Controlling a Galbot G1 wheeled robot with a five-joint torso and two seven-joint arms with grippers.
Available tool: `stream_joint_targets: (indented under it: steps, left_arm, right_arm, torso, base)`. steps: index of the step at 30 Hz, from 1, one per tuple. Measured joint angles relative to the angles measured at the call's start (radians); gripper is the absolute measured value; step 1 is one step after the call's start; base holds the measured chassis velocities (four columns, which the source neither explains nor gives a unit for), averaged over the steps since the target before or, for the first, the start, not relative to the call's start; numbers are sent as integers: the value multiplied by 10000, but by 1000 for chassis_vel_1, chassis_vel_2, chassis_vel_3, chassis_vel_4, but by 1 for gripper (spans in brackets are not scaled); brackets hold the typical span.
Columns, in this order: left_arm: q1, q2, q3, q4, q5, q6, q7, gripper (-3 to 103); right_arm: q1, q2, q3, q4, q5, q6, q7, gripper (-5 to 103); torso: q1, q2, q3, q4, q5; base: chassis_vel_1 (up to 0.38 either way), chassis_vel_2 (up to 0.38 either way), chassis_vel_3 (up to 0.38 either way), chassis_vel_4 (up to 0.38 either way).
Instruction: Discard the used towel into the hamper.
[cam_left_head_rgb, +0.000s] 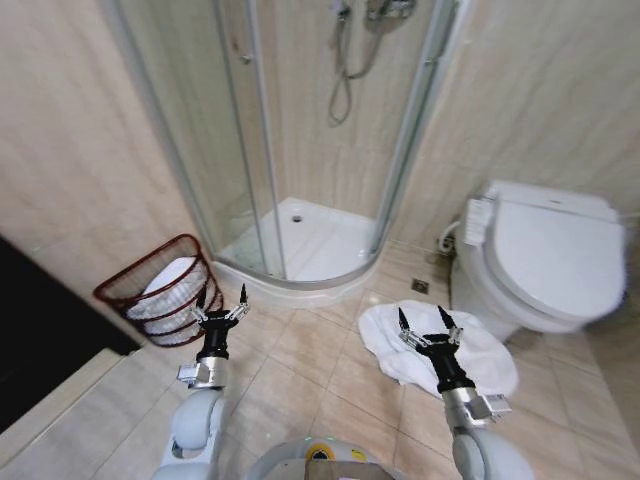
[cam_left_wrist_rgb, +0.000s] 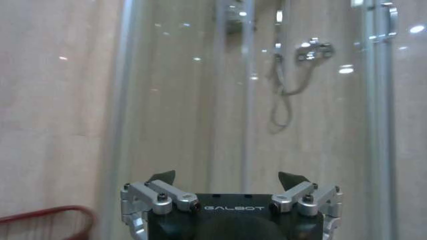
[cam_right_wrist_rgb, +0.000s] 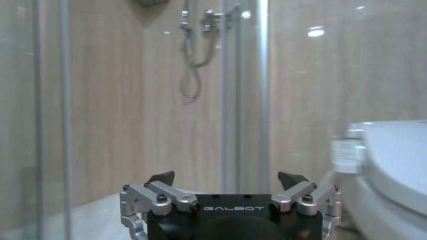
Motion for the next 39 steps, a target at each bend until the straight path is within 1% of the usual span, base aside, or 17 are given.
stream_joint_targets:
  steps: [10,20,23,39]
  left_arm:
    - [-81,12,61,42,4,2,20,100]
    - [-143,23,67,68,-108,-134,49,100]
    - [-135,37,65,90,-130,-220,57,100]
    - [-128,84,55,123,-188,-338,190,100]
  right_arm:
    - [-83,54,195,-2,75,96,5,100]
    - [-180,93,221,-11,114,167,7,100]
    - [-199,132,233,-48,125,212,37,100]
    - [-178,184,247,-69,4,200,143,100]
  torso:
    - [0,0,0,0,0]
    - [0,0,0,-4,1]
    - [0,0,0,2,0]
    - [0,0,0,1,-1]
  base:
    - [-126,-121,-128,-132]
    - [-116,-107,-99,-111]
    - [0,0,0,0]
    - [0,0,0,0]
